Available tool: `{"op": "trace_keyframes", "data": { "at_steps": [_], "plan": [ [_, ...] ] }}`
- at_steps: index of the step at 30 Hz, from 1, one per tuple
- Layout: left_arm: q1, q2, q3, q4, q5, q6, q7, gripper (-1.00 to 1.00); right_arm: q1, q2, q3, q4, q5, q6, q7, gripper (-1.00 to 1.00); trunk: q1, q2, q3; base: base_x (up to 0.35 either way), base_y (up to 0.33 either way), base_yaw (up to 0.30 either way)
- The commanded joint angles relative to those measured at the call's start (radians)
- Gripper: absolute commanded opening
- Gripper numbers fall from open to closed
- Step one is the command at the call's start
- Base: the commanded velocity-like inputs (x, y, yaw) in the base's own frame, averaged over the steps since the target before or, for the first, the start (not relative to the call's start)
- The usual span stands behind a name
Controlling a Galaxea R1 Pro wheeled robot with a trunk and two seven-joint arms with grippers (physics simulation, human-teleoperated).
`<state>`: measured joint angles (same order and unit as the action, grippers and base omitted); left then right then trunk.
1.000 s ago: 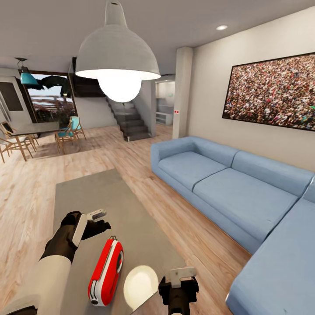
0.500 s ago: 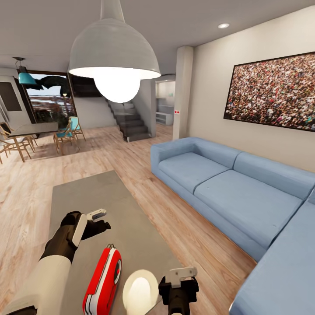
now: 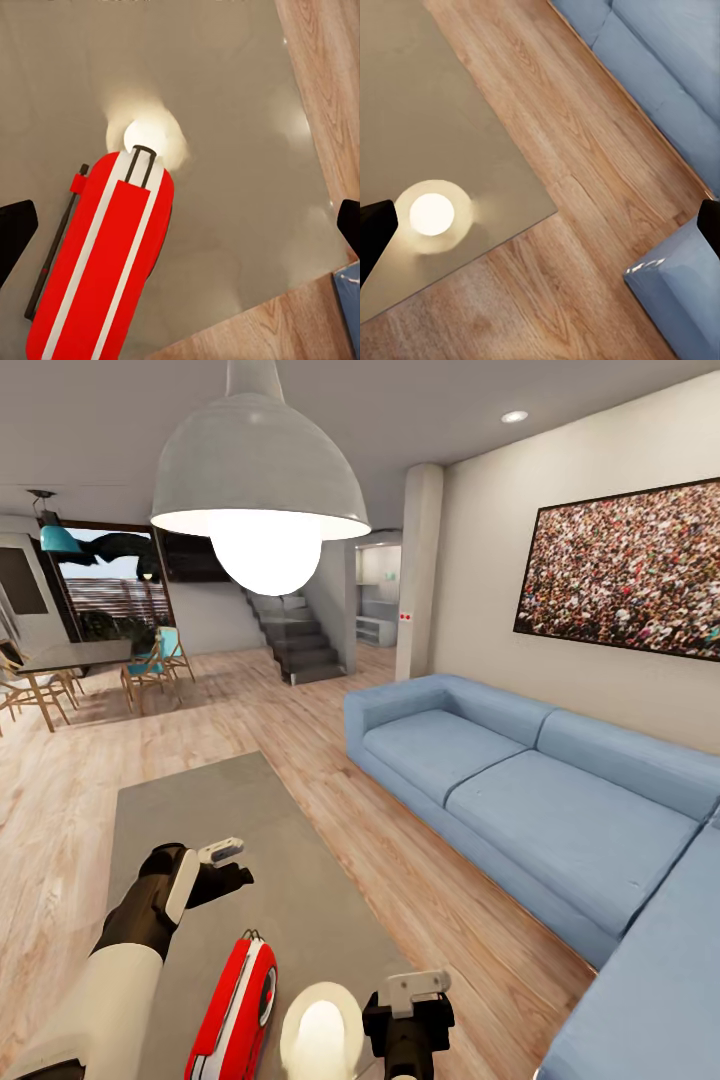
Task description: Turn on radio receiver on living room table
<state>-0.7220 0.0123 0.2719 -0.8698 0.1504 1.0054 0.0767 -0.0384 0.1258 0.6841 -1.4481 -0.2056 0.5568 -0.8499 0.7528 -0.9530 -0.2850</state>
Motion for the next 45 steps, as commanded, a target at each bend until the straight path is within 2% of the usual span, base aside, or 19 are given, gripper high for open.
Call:
{"op": "trace_keyframes", "data": {
  "at_steps": [1, 29, 38, 45],
  "plan": [
    [0.0, 0.0, 0.0, 0.0, 0.0, 0.0, 0.0, 1.0, 0.0, 0.0, 0.0, 0.0, 0.0, 0.0, -0.001, 1.0, 0.0, 0.0, 0.0, -0.026, 0.007, 0.0],
    [0.0, 0.0, 0.001, 0.0, 0.0, -0.001, -0.001, 1.0, 0.0, 0.0, 0.0, 0.0, 0.0, 0.0, -0.001, 1.0, 0.0, 0.0, 0.0, -0.023, 0.017, 0.0],
    [0.0, 0.0, 0.002, 0.0, -0.002, 0.001, -0.001, 1.0, 0.0, 0.0, 0.0, 0.0, 0.0, 0.0, -0.001, 1.0, 0.0, 0.0, 0.0, -0.115, 0.201, 0.0],
    [0.0, 0.003, 0.003, 0.0, -0.002, 0.0, -0.001, 1.0, 0.0, 0.0, -0.001, 0.0, 0.0, 0.0, -0.001, 1.0, 0.0, 0.0, 0.0, -0.05, 0.049, 0.0]
  ]
}}
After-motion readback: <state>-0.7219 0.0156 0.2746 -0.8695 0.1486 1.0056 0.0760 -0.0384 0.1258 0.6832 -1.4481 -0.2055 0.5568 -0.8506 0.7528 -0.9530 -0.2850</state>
